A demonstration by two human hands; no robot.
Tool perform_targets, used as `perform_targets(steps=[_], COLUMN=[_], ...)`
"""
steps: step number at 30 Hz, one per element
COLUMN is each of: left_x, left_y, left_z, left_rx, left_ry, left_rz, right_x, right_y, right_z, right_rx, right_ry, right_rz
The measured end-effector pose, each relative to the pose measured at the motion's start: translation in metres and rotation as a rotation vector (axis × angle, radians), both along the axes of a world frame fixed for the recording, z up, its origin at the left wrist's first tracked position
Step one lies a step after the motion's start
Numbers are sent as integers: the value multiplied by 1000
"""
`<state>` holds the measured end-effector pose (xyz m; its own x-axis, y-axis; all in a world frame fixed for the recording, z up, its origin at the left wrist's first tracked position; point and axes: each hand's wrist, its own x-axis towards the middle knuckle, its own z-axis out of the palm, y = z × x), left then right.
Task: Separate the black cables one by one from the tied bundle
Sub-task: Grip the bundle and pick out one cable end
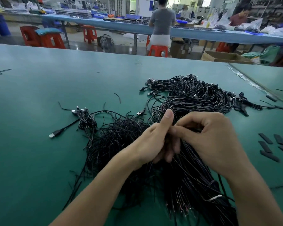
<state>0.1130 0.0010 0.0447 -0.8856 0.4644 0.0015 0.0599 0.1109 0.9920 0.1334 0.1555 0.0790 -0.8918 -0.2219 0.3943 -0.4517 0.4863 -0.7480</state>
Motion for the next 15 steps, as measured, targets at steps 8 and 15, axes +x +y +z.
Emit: perform_targets(steps=[8,15], left_x=[-5,-18], left_y=[-20,-17], left_z=[10,15], left_rx=[462,954], left_ry=[-354,-408], left_rz=[-298,134], right_x=[-11,-1], right_y=[2,-17], right_z=[-13,-15], right_rx=[-160,295], right_ry=[-84,-327], right_rz=[-93,73])
